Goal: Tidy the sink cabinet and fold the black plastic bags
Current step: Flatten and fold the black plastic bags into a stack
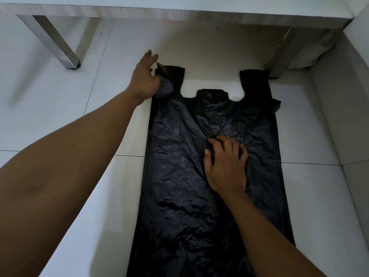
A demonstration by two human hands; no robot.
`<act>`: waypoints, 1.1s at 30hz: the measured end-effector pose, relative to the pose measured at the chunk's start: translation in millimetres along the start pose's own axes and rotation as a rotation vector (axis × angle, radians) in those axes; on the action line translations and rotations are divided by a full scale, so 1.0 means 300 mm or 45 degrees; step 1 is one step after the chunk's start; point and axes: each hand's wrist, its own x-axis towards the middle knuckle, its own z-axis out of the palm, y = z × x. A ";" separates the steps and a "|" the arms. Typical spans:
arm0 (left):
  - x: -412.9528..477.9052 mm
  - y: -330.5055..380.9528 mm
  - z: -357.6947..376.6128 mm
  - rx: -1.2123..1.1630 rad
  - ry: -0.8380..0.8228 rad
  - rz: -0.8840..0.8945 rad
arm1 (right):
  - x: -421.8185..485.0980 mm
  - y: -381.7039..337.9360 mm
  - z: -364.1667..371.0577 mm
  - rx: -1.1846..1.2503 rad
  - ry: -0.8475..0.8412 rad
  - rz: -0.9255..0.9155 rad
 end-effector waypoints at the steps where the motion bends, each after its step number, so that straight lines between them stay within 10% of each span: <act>1: -0.011 -0.005 -0.004 0.087 0.021 0.041 | 0.000 -0.001 -0.001 -0.002 -0.005 0.004; 15: -0.631 -0.068 0.200 0.967 -0.042 0.420 | 0.004 -0.008 -0.028 0.034 -0.043 -0.008; 22: -0.715 -0.133 0.268 0.964 -0.112 0.278 | 0.040 0.014 -0.085 0.385 -0.168 0.084; 28: -0.711 -0.141 0.279 0.953 -0.099 0.285 | -0.045 -0.028 -0.050 0.088 -0.199 -0.288; 33: -0.707 -0.141 0.278 0.929 -0.101 0.273 | 0.075 0.133 -0.064 -0.026 -0.291 -0.064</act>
